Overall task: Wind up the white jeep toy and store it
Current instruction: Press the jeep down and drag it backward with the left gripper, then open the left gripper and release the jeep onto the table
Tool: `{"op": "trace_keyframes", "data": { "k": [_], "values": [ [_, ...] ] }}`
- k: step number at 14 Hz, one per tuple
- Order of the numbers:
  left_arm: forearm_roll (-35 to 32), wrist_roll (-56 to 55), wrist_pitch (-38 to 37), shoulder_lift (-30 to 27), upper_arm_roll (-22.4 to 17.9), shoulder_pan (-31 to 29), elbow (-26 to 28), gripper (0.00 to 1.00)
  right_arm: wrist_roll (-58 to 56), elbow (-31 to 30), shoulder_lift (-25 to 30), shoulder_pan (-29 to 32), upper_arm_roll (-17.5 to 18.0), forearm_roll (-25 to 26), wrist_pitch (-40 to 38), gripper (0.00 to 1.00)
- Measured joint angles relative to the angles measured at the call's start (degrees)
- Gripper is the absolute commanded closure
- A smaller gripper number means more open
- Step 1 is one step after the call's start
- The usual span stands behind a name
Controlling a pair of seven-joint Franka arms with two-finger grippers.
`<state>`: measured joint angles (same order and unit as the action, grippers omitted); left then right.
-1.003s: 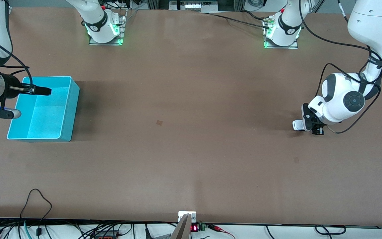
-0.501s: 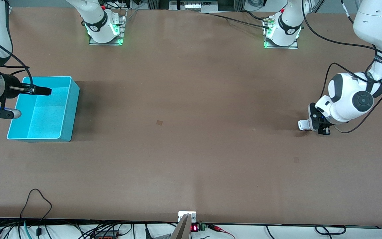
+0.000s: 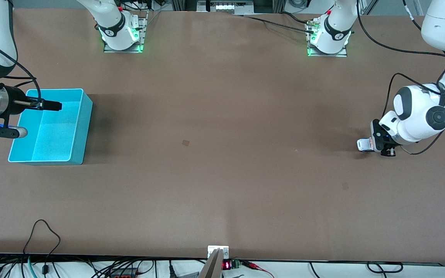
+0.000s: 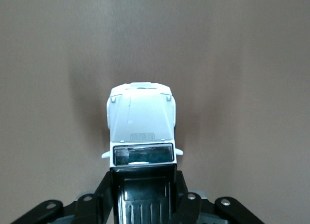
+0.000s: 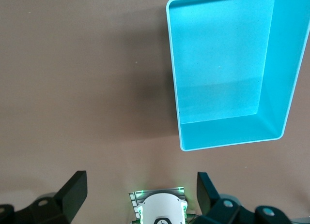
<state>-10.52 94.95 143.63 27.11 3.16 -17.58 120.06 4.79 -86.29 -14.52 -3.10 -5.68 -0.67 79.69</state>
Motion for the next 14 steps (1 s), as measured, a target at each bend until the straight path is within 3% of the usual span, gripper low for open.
{"op": "trace_keyframes", "data": {
  "k": [12,14],
  "values": [
    [0.0,8.62,-0.75,2.14,0.02,-6.04,-3.6,0.82,0.0,0.0,0.0,-0.55,0.11,-0.01,-0.16,0.0],
    [0.0,9.48,-0.93,2.32,0.02,-6.35,-3.94,0.7,0.0,0.0,0.0,-0.75,0.12,-0.01,-0.19,0.0]
  ]
}}
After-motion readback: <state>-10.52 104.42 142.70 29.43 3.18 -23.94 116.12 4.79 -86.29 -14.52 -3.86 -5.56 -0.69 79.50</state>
